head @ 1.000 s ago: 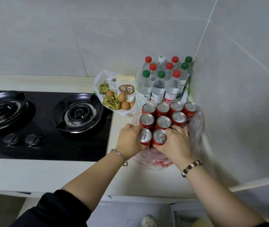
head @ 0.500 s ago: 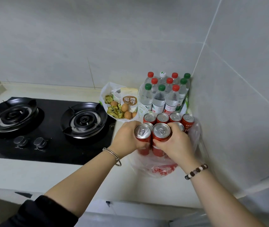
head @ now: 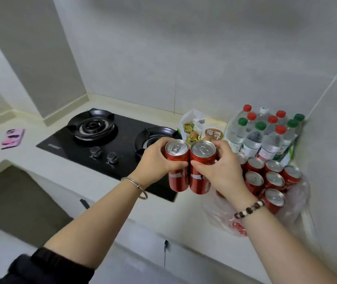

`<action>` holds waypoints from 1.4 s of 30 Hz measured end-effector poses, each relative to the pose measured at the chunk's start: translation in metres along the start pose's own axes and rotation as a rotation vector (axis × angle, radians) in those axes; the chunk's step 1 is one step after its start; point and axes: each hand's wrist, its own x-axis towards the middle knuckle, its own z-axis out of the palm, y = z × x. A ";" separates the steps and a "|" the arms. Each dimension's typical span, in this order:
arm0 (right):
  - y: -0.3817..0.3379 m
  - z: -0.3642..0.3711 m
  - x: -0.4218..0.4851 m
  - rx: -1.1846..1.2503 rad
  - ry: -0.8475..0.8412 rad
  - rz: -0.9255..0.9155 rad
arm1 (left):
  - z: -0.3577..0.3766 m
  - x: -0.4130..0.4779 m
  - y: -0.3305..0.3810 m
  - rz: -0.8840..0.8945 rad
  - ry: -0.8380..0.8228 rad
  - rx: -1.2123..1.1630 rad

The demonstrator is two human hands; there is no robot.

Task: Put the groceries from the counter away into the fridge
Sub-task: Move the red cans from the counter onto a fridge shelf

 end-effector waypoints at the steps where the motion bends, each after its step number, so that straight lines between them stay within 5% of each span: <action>1: -0.007 0.011 0.001 0.011 -0.034 -0.019 | -0.013 -0.007 -0.003 -0.016 0.034 -0.008; 20: -0.136 0.233 -0.066 0.308 -0.891 -0.300 | -0.199 -0.213 -0.049 -0.426 0.850 0.106; 32: -0.181 0.289 -0.191 0.481 -1.397 -0.508 | -0.170 -0.378 -0.010 -0.664 1.446 0.111; 42: -0.218 0.262 -0.358 0.630 -1.841 -0.734 | -0.104 -0.525 0.059 -0.774 1.893 0.216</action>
